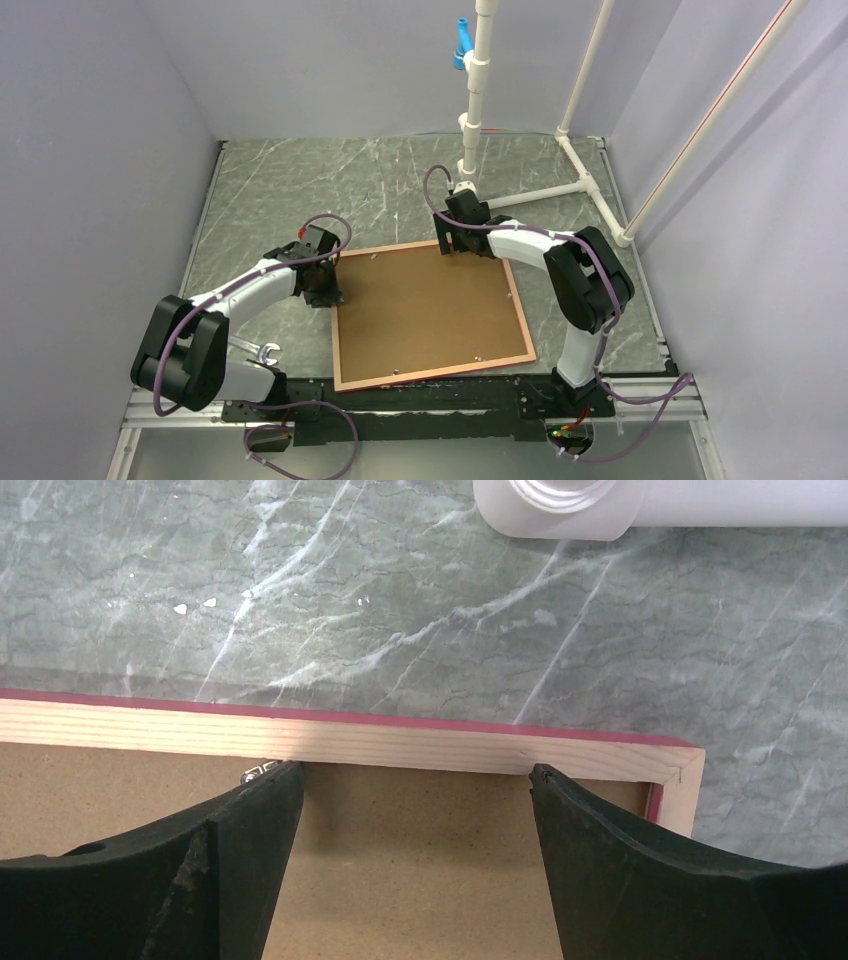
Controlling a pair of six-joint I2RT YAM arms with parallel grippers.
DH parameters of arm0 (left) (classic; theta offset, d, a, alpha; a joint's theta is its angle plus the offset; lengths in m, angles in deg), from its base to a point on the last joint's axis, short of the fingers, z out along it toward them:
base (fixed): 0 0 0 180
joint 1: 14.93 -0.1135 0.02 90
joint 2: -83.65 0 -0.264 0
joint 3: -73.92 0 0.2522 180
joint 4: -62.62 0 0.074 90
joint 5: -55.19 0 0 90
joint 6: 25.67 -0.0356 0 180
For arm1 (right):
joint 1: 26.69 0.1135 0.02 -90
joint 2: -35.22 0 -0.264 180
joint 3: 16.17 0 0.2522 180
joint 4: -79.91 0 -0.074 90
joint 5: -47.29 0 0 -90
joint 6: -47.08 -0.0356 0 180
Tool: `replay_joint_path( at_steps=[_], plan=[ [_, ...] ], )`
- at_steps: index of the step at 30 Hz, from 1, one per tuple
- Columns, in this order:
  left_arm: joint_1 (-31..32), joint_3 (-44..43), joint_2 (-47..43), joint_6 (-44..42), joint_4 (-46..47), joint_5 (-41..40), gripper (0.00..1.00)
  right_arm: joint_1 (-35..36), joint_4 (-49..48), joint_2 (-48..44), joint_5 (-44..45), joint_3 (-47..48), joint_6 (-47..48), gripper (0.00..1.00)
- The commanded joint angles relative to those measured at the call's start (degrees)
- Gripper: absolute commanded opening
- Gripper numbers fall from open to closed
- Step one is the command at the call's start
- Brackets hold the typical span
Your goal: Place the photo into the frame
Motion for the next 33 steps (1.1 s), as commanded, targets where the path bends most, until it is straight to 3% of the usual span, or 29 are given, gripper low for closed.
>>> replay_joint_path(
  at_steps=[1,17,28,33],
  plan=[
    [0.2,2.2,3.8,-1.4,1.7,-2.2,0.23,-0.3,-1.5,2.0,-5.2,-2.1,-1.3,0.85],
    [0.2,2.4,3.4,-1.6,2.0,-1.8,0.22,0.1,-13.0,1.1,-6.9,-9.7,-13.8,0.87],
    [0.2,2.1,3.0,-1.9,1.6,-2.0,0.22,1.3,-12.6,1.9,-5.3,-9.0,-15.8,0.87],
    [0.2,1.7,0.0,-2.8,1.0,-1.8,0.3,1.3,-10.8,-5.4,-5.4,-11.5,-16.0,0.92]
  ],
)
